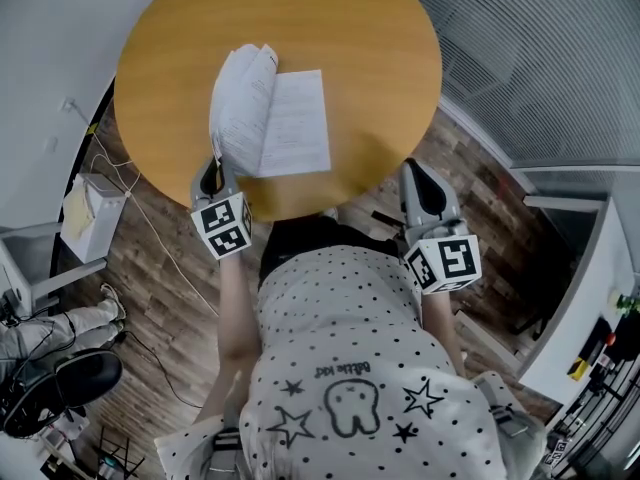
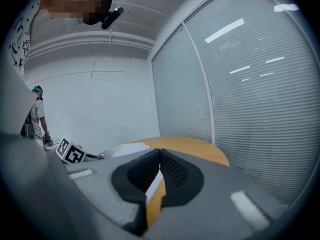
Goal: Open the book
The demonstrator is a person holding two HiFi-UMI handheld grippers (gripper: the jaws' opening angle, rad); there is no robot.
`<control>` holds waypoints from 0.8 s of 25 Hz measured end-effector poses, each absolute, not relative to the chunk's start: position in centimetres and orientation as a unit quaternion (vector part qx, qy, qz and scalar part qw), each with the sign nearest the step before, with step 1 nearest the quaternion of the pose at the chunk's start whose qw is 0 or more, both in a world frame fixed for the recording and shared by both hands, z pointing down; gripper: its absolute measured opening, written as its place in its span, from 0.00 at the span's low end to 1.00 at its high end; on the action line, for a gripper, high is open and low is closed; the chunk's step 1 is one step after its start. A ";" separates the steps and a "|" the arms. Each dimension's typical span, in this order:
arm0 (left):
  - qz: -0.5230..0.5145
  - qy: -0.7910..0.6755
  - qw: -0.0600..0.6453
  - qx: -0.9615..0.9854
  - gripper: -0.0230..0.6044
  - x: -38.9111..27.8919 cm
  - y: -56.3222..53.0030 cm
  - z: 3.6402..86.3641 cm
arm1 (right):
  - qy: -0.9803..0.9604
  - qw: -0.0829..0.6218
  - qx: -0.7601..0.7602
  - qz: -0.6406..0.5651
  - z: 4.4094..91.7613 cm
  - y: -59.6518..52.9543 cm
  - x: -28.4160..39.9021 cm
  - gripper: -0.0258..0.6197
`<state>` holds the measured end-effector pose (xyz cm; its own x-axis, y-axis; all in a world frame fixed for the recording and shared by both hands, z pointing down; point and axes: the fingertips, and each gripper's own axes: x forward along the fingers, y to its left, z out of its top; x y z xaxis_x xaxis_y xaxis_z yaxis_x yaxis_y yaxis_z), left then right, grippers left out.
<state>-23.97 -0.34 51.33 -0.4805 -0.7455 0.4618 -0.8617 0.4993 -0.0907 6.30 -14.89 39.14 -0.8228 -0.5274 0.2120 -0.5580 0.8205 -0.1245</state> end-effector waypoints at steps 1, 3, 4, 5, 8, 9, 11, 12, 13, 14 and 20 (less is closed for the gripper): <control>0.157 -0.847 0.186 0.472 0.07 -24.1 -0.1 51.4 | -0.951 0.084 0.285 0.090 39.1 -14.8 6.2 0.05; 0.156 -0.850 0.189 0.467 0.07 -24.5 0.3 51.5 | -0.951 0.083 0.283 0.089 38.9 -14.7 5.9 0.05; 0.155 -0.851 0.191 0.464 0.07 -24.6 0.5 51.6 | -0.951 0.083 0.283 0.089 38.9 -14.7 5.8 0.05; 0.154 -0.852 0.193 0.462 0.07 -24.8 0.7 51.7 | -0.952 0.083 0.282 0.088 38.8 -14.7 5.7 0.05; 0.152 -0.855 0.197 0.456 0.07 -25.3 1.1 52.1 | -0.952 0.085 0.282 0.087 38.9 -14.8 5.4 0.05; 0.151 -0.855 0.199 0.454 0.07 -25.4 1.3 52.3 | -0.952 0.085 0.282 0.086 38.9 -14.7 5.4 0.05; 0.150 -0.857 0.202 0.450 0.07 -25.7 1.7 52.6 | -0.952 0.086 0.283 0.085 38.9 -14.7 5.3 0.05; 0.149 -0.857 0.204 0.448 0.07 -25.8 1.8 52.7 | -0.952 0.086 0.282 0.085 38.8 -14.6 5.2 0.05; 0.148 -0.858 0.206 0.446 0.07 -25.9 2.0 52.9 | -0.952 0.087 0.282 0.084 38.8 -14.6 5.1 0.05; 0.148 -0.859 0.208 0.444 0.07 -26.1 2.1 53.0 | -0.952 0.087 0.282 0.083 38.8 -14.6 5.0 0.05; 0.141 -0.863 0.219 0.433 0.07 -26.7 3.1 53.7 | -0.952 0.090 0.282 0.080 38.6 -14.4 4.8 0.05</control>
<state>-26.72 3.09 53.70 -0.5297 -0.6849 0.5003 -0.8087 0.5857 -0.0544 4.84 -14.41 38.57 -0.8243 -0.5233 0.2160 -0.5520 0.8277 -0.1012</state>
